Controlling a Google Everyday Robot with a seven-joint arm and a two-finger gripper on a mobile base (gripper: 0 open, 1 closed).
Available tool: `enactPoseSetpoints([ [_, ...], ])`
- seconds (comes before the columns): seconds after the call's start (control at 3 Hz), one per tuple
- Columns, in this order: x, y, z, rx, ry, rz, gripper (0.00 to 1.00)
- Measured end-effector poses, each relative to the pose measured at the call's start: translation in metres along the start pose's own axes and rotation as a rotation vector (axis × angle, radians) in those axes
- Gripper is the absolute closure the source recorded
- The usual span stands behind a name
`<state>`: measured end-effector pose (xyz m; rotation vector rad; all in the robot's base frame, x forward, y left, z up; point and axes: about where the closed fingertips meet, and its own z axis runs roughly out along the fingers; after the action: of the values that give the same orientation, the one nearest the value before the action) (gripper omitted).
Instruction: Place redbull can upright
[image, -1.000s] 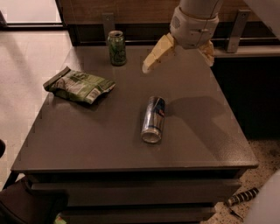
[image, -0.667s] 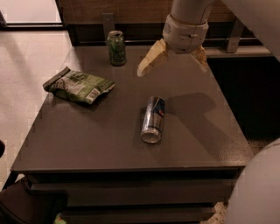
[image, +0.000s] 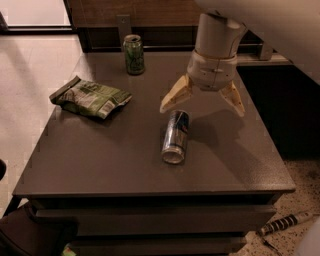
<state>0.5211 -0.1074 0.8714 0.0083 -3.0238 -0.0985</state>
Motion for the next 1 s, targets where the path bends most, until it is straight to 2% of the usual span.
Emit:
enactPoseSetpoints([
  [0.33, 0.02, 0.005, 0.012, -0.019, 0.029, 0.049, 0.0],
  [0.67, 0.037, 0.016, 0.013, -0.056, -0.009, 0.062, 0.0],
  [1.0, 0.051, 0.032, 0.009, -0.121, -0.097, 0.059, 0.0],
])
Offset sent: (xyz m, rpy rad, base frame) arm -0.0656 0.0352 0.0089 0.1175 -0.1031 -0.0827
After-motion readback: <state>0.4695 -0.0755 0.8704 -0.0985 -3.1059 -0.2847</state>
